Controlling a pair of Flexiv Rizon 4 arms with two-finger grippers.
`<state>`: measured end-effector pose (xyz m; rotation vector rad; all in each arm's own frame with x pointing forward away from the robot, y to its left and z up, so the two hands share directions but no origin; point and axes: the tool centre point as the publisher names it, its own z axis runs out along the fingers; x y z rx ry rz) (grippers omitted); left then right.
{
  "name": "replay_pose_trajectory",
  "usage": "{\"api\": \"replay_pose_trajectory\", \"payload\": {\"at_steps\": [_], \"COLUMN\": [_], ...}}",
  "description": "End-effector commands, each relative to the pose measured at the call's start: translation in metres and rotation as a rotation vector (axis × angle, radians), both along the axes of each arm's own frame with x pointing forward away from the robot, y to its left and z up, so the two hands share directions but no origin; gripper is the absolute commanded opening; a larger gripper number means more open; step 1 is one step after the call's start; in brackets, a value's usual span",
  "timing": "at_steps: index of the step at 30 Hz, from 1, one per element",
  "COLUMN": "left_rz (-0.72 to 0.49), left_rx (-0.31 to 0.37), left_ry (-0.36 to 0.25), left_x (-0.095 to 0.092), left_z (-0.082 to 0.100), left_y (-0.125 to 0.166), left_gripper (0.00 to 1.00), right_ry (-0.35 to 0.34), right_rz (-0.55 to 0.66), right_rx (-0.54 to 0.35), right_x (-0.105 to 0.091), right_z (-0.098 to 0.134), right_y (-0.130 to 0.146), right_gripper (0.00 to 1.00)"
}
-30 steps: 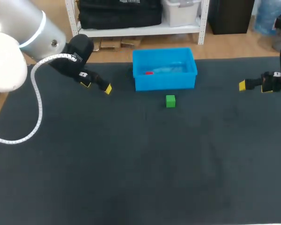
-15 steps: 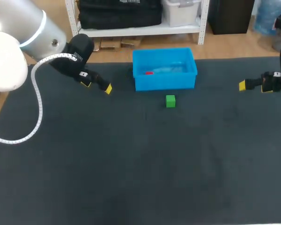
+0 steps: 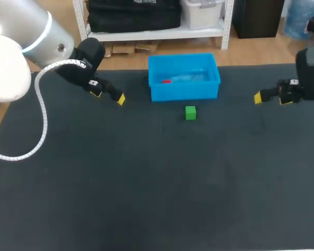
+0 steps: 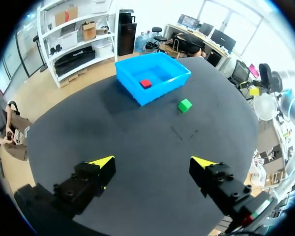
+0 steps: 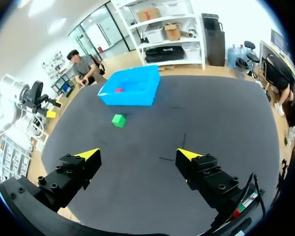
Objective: Use the left arm to pick the red cube and place it into the blue plastic box first, then use the right arm to grasp the green cube and put it into the same blue plastic box after the first action is fully finished.
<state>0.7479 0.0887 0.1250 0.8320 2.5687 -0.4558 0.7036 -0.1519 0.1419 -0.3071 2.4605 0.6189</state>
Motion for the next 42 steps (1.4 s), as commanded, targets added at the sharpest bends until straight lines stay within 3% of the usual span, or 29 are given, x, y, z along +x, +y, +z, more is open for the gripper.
{"api": "replay_pose_trajectory", "payload": {"at_steps": [1, 42], "left_rz": [-0.003, -0.003], "left_rx": [-0.004, -0.004], "left_ry": [-0.001, -0.001], "left_x": [0.000, 0.000], "left_z": [0.000, 0.000], "left_y": [0.001, 0.001], "left_gripper": [1.00, 1.00], "right_ry": [0.028, 0.186], "right_rz": [0.005, 0.061], "right_rx": [-0.025, -0.187], "right_x": [0.008, 0.038], "right_z": [0.006, -0.018], "right_y": [0.017, 0.121], "right_gripper": [1.00, 1.00]}}
